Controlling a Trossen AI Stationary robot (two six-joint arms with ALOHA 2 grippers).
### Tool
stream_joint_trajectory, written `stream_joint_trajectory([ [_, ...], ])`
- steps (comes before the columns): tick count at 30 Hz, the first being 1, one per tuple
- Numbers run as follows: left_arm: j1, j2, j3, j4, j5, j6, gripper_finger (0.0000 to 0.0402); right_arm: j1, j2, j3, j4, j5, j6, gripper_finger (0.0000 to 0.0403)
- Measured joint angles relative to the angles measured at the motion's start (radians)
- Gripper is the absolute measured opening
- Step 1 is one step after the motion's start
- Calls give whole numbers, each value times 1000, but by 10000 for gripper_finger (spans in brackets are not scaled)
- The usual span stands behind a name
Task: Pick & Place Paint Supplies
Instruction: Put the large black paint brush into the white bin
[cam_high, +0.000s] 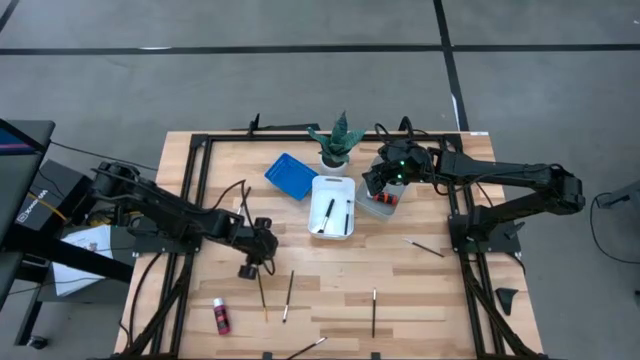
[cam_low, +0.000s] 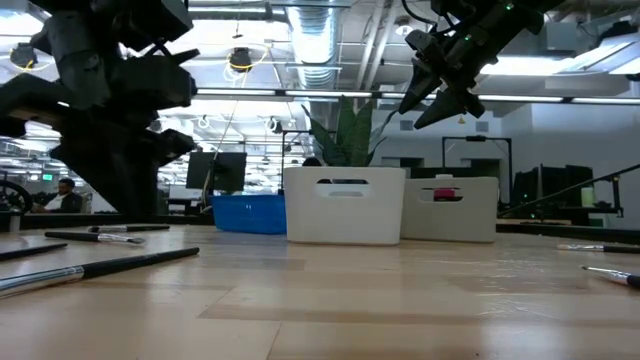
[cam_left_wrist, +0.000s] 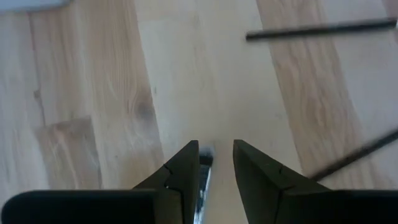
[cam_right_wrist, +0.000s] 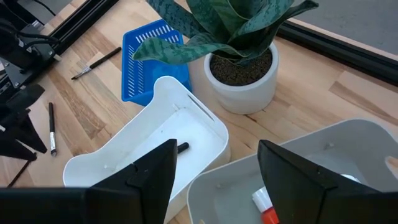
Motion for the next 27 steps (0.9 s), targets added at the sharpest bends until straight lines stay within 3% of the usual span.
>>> stream_joint_trajectory([
  [12,0,128,4,97,7,-6,92,0,0,0,-20,-1,0,221],
  [27,0,125,3,85,-6,-38,92,0,0,0,-24,-3,0,221],
])
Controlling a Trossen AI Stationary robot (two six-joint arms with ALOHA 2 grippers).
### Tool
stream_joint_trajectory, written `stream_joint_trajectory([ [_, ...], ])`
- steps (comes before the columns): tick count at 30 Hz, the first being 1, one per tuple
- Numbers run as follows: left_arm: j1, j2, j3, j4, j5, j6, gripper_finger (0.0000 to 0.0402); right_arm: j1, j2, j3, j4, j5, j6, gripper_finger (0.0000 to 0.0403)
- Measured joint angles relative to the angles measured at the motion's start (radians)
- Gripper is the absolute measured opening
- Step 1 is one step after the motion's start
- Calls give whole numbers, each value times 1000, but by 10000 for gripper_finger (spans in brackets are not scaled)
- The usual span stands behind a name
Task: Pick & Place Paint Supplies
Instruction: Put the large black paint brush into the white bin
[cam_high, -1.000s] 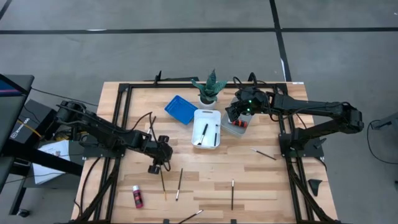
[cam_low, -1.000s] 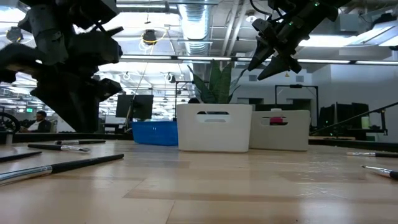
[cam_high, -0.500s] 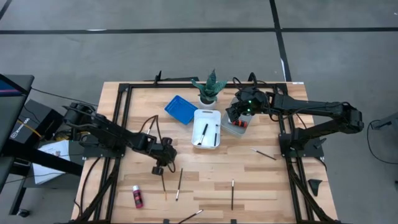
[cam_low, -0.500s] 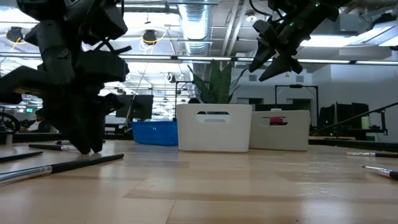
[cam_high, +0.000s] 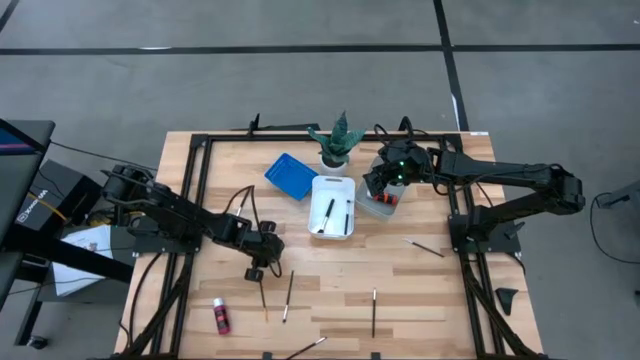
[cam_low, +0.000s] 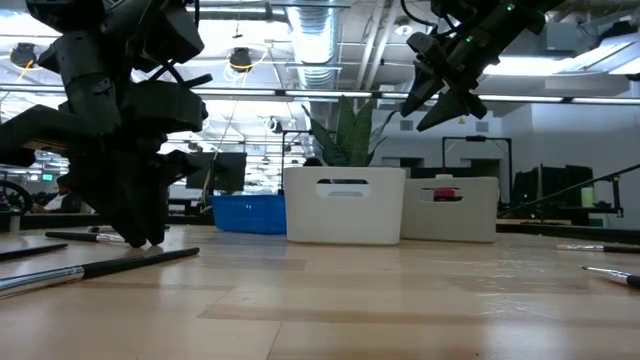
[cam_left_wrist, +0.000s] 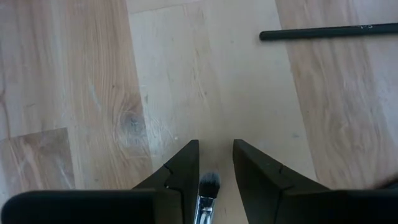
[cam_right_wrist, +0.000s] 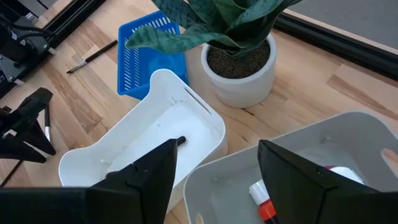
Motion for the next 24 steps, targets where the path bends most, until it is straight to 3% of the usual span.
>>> stream_joint_trajectory([
  [24,0,-2,1,-70,0,-12,92,0,0,0,-26,-1,0,221],
])
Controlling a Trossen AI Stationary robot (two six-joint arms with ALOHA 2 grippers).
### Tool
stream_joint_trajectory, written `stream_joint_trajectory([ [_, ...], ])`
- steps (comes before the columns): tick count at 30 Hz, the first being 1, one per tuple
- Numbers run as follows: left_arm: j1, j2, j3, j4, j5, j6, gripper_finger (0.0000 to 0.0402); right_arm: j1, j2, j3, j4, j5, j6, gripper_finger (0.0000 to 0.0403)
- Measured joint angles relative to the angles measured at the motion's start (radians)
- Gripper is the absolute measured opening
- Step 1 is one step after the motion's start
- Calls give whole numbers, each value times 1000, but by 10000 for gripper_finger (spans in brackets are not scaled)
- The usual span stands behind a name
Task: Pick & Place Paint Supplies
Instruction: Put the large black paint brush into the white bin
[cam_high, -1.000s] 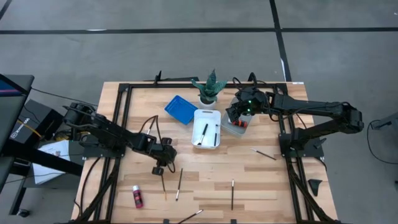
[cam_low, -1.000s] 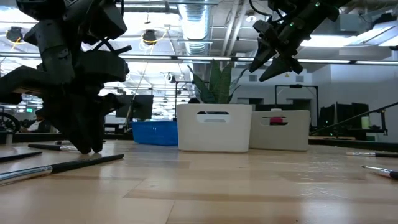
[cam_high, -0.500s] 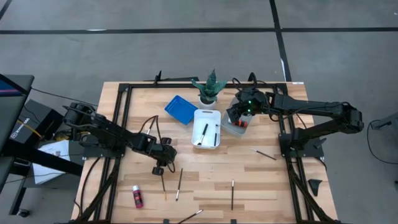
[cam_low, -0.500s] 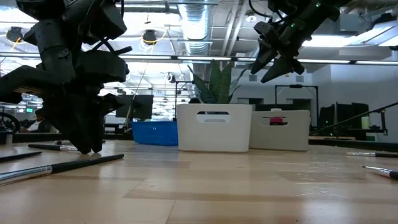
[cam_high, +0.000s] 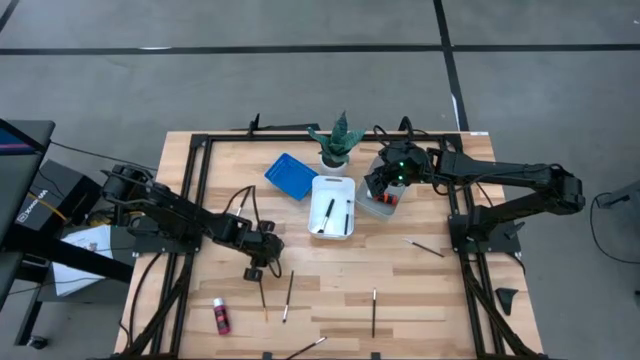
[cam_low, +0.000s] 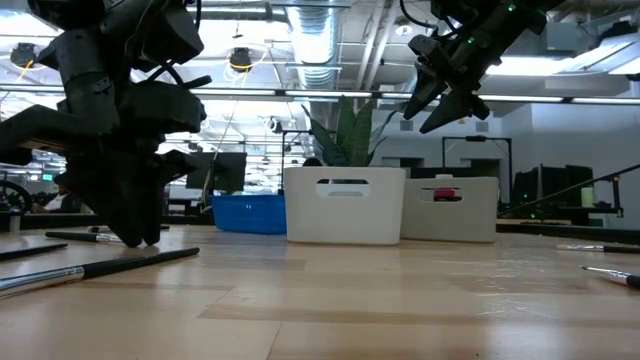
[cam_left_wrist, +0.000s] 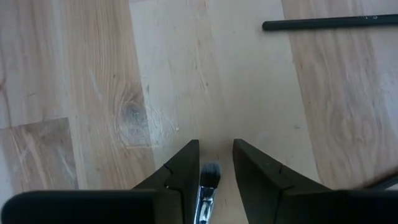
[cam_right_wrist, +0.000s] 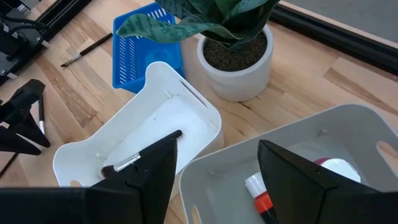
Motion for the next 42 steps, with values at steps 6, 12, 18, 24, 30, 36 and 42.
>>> stream_joint_trajectory([
  [6,0,0,0,-17,0,0,92,0,0,0,0,-3,0,221],
  [12,0,0,0,-26,0,0,92,0,0,0,0,-19,1,221],
  [18,0,-31,-3,-71,-4,0,92,0,0,0,0,-21,1,221],
  [24,0,-61,-6,-110,-22,8,92,0,0,0,5,-21,1,221],
  [30,0,-55,-6,-79,-24,11,92,0,0,0,5,-21,2,221],
  [36,0,-53,-6,-45,-29,12,92,7,0,0,5,-22,2,221],
  [42,0,-50,-5,3,-29,12,92,19,0,0,5,-22,9,221],
])
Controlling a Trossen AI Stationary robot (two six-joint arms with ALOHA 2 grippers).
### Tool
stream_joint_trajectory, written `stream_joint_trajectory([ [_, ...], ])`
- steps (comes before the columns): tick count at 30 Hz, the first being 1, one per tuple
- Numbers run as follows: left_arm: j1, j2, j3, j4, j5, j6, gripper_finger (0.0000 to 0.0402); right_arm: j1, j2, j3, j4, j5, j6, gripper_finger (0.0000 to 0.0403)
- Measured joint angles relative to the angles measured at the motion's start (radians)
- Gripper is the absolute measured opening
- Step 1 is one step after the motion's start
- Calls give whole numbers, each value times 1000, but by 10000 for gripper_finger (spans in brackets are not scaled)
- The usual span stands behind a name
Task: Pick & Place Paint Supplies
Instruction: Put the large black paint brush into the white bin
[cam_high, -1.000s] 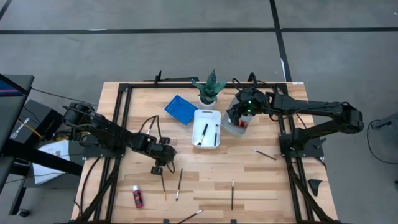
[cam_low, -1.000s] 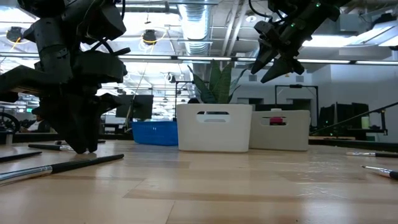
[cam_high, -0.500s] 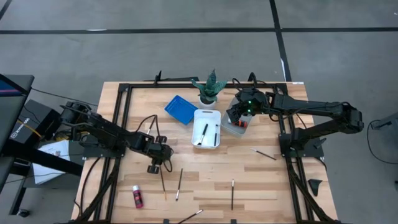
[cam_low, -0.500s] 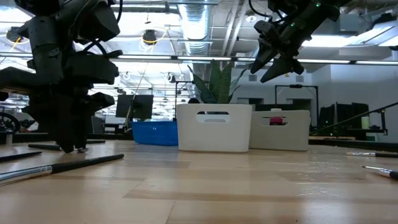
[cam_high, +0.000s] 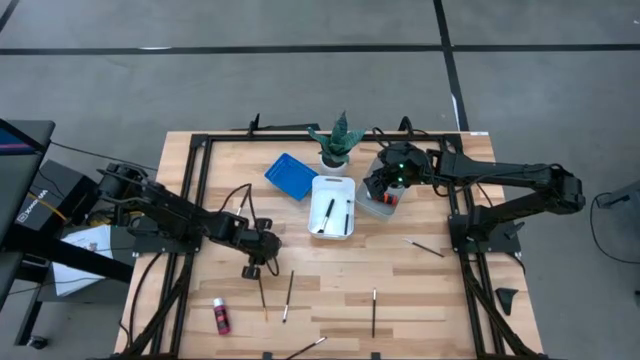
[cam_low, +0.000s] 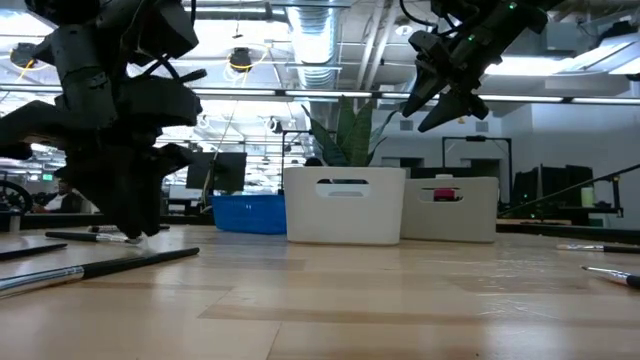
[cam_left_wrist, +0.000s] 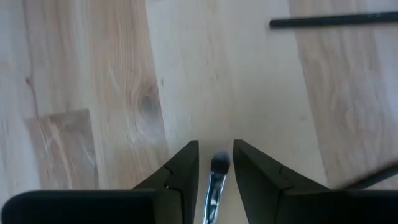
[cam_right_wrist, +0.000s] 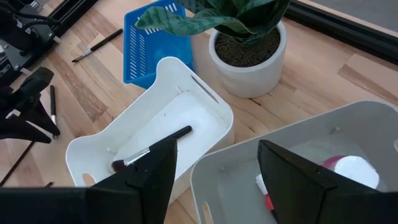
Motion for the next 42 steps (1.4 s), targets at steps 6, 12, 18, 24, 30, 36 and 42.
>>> stream_joint_trajectory([
  [6,0,40,3,-6,19,-3,92,6,0,0,0,0,0,221],
  [12,0,56,5,-5,21,-3,92,6,0,0,-1,0,0,221],
  [18,0,56,4,-3,25,-3,74,4,0,0,-1,0,-4,221],
  [24,0,58,4,4,28,-11,17,3,0,0,-1,1,-7,221],
  [30,0,58,2,16,27,-33,8,3,0,0,-1,1,-7,221],
  [36,0,59,2,21,26,-83,4,3,0,0,-1,3,-7,221],
  [42,0,57,2,24,25,-135,2,4,0,0,-1,4,-8,221],
])
